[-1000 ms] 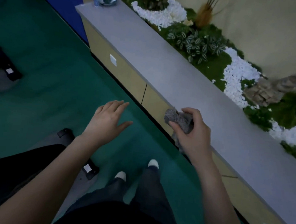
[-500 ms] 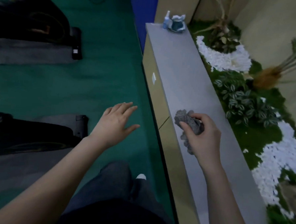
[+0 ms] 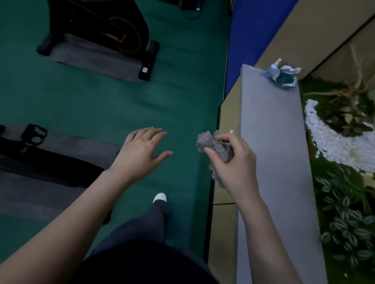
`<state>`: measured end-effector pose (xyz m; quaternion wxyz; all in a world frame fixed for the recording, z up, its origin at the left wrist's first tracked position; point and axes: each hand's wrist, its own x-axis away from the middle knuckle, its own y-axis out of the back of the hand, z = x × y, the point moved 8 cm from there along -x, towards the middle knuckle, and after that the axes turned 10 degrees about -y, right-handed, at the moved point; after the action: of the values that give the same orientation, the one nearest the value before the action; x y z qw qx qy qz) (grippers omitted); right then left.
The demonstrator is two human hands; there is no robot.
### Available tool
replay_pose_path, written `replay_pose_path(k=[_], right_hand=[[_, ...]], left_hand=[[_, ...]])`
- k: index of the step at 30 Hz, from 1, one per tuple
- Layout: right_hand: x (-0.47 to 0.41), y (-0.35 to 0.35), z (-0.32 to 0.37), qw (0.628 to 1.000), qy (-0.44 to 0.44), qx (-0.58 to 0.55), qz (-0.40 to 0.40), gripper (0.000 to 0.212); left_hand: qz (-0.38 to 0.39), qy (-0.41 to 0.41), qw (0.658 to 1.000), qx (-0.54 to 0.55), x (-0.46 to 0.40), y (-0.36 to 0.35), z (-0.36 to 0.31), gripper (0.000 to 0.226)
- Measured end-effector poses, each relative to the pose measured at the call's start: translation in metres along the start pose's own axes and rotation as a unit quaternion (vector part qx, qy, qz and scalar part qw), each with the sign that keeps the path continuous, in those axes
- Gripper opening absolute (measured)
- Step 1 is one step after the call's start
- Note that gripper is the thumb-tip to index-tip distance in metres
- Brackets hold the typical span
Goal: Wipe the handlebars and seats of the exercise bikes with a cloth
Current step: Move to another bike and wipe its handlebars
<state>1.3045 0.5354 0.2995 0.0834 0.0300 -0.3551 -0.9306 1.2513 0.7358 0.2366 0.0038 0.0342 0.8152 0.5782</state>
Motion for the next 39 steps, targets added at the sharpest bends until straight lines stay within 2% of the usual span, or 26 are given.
replay_pose_path(k=[7,15,24,30,39], right_hand=[[-0.092,-0.04,0.033,0.998,0.022,-0.004,0.052,0.025],[-0.185,-0.091,0.07,0.988,0.083,-0.021,0.132,0.023],[-0.326,-0.126,0.097,0.953,0.189,-0.007,0.237,0.022],[-0.426,-0.127,0.096,0.942,0.206,-0.005,0.265,0.02],[-0.488,-0.182,0.138,0.905,0.259,-0.011,0.337,0.021]], left_hand=[[-0.006,0.045,0.999,-0.006,-0.054,0.027,0.057,0.06],[-0.027,0.159,0.987,-0.008,-0.077,0.038,0.11,0.061],[-0.083,0.309,0.947,0.0,-0.158,0.048,0.14,0.061],[-0.112,0.374,0.92,0.011,-0.221,0.055,0.145,0.061],[-0.114,0.449,0.886,0.004,-0.253,0.071,0.187,0.062]])
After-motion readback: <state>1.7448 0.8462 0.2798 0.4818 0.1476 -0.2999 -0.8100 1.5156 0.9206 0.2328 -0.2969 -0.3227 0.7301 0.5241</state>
